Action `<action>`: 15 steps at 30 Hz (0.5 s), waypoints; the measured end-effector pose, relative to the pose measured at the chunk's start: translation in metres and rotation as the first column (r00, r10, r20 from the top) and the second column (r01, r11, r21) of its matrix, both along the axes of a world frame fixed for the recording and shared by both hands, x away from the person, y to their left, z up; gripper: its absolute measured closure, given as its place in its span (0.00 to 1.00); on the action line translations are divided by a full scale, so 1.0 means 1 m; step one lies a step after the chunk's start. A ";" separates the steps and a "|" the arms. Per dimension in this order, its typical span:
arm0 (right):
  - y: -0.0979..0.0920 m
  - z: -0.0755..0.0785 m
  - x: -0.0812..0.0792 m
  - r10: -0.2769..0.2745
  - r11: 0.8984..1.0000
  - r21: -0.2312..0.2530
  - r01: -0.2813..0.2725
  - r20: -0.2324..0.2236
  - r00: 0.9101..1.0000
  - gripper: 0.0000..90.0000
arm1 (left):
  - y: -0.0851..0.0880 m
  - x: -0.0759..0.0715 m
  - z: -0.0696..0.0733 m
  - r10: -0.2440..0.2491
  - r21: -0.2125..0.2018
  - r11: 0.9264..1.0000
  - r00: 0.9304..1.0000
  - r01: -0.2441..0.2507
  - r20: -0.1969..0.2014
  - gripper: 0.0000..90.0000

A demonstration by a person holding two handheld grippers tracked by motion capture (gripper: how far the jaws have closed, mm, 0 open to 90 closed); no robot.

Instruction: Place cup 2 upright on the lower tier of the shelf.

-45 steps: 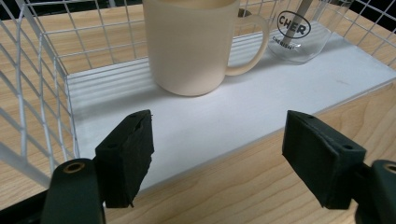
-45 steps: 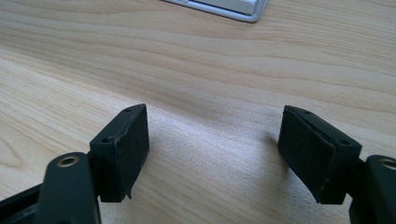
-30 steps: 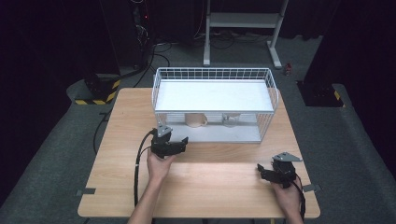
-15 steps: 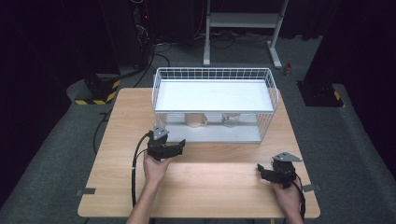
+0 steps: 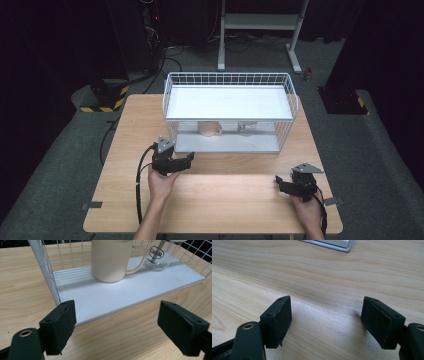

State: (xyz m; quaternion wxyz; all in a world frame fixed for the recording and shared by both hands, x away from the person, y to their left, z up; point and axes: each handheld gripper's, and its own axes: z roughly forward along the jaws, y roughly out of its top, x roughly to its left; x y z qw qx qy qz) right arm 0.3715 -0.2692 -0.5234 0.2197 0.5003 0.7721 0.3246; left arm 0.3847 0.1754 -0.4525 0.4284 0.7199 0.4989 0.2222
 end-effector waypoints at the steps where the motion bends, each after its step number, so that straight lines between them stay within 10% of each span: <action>1: 0.000 0.000 0.000 0.000 1.000 0.000 0.000 0.000 1.000 0.28 | 0.001 -0.001 0.000 0.002 0.001 1.000 1.000 -0.002 0.002 0.17; 15: 0.000 0.000 0.000 0.001 1.000 -0.001 -0.001 0.001 1.000 0.28 | 0.016 -0.016 -0.003 0.029 -0.005 1.000 1.000 -0.029 -0.010 0.16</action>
